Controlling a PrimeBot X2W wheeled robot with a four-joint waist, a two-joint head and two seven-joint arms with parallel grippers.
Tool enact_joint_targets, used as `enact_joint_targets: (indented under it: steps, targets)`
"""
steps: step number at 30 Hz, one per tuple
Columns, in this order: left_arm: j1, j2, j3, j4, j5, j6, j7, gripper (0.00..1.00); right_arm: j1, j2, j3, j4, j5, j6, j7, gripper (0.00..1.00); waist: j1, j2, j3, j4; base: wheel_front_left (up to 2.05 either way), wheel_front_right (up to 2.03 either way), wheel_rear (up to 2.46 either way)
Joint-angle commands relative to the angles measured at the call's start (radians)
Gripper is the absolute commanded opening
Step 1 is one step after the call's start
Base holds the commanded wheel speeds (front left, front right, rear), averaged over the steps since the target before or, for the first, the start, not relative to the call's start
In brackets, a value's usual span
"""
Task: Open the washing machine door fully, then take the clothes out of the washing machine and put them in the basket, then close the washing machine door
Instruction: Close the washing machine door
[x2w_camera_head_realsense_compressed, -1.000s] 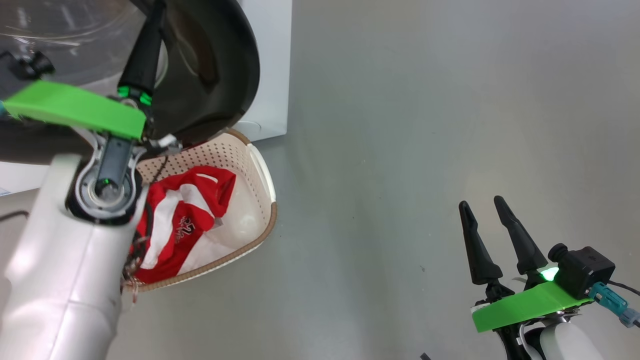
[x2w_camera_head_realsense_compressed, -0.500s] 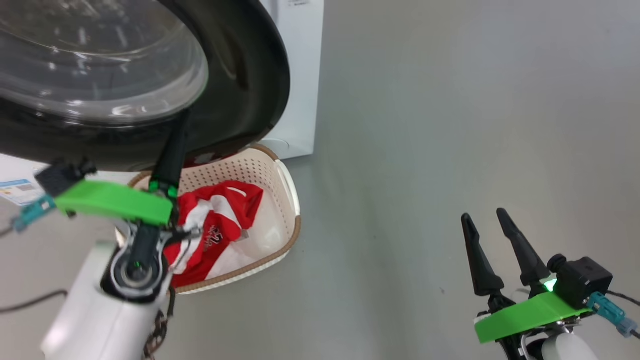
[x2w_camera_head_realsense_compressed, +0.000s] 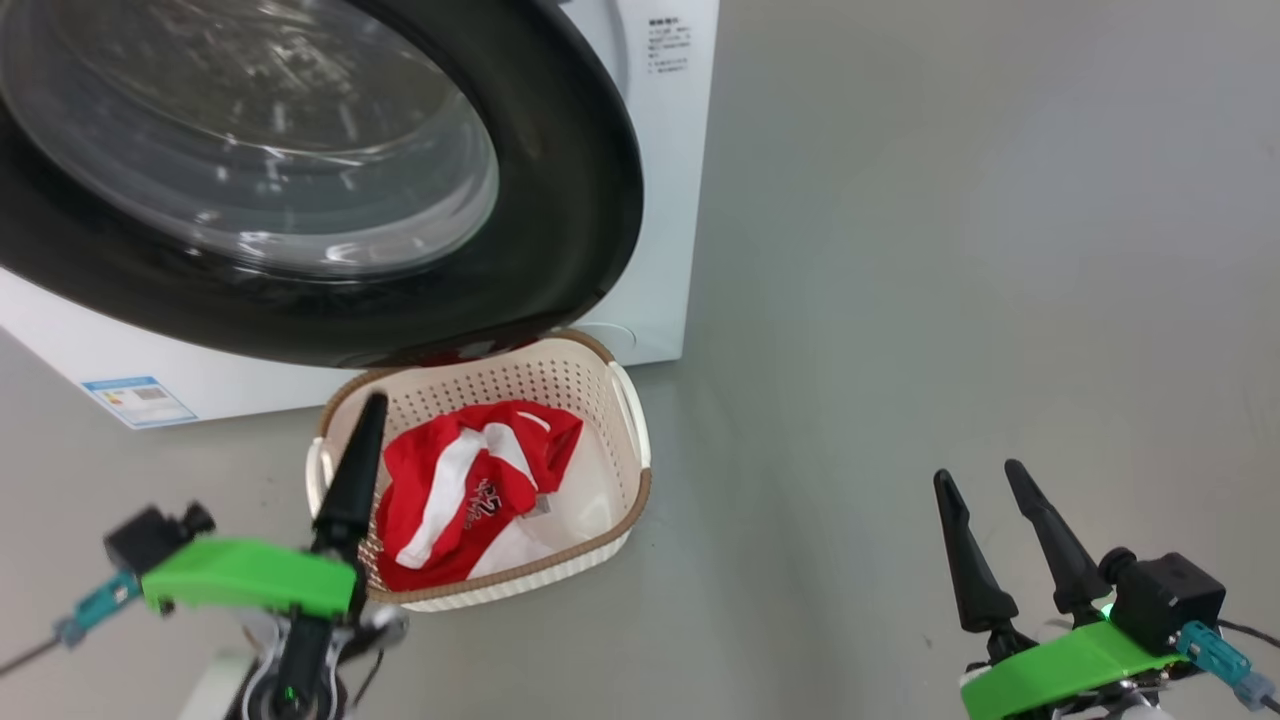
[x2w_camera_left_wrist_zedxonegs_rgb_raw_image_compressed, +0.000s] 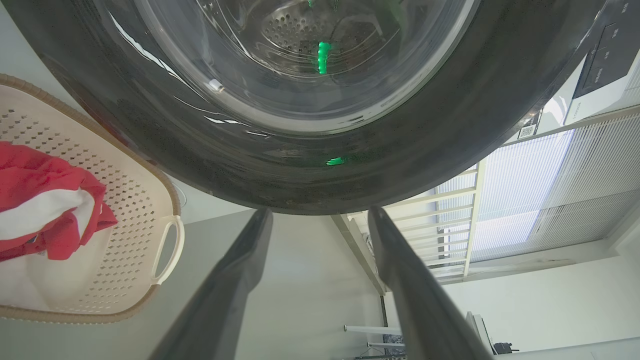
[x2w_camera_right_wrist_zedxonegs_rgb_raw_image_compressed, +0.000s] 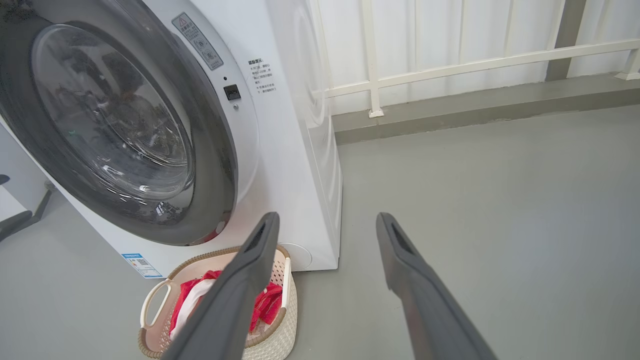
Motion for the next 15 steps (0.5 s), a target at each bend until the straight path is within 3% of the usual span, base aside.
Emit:
enact_joint_targets:
  steps: [1,15]
  targets:
    - [0.031,0.040,0.021,-0.031,0.019,-0.006,-0.017,1.00,0.014,-0.006,0.018,-0.020,-0.010,0.007,-0.006,1.00,0.0000,0.0000,-0.028,0.022,0.00,0.00,0.00]
    - [0.199,0.096,-0.023,-0.048,0.099,-0.006,-0.087,1.00,0.073,-0.019,-0.009,-0.022,-0.011,0.007,-0.006,1.00,0.0000,0.0000,-0.081,0.065,0.00,0.00,0.00]
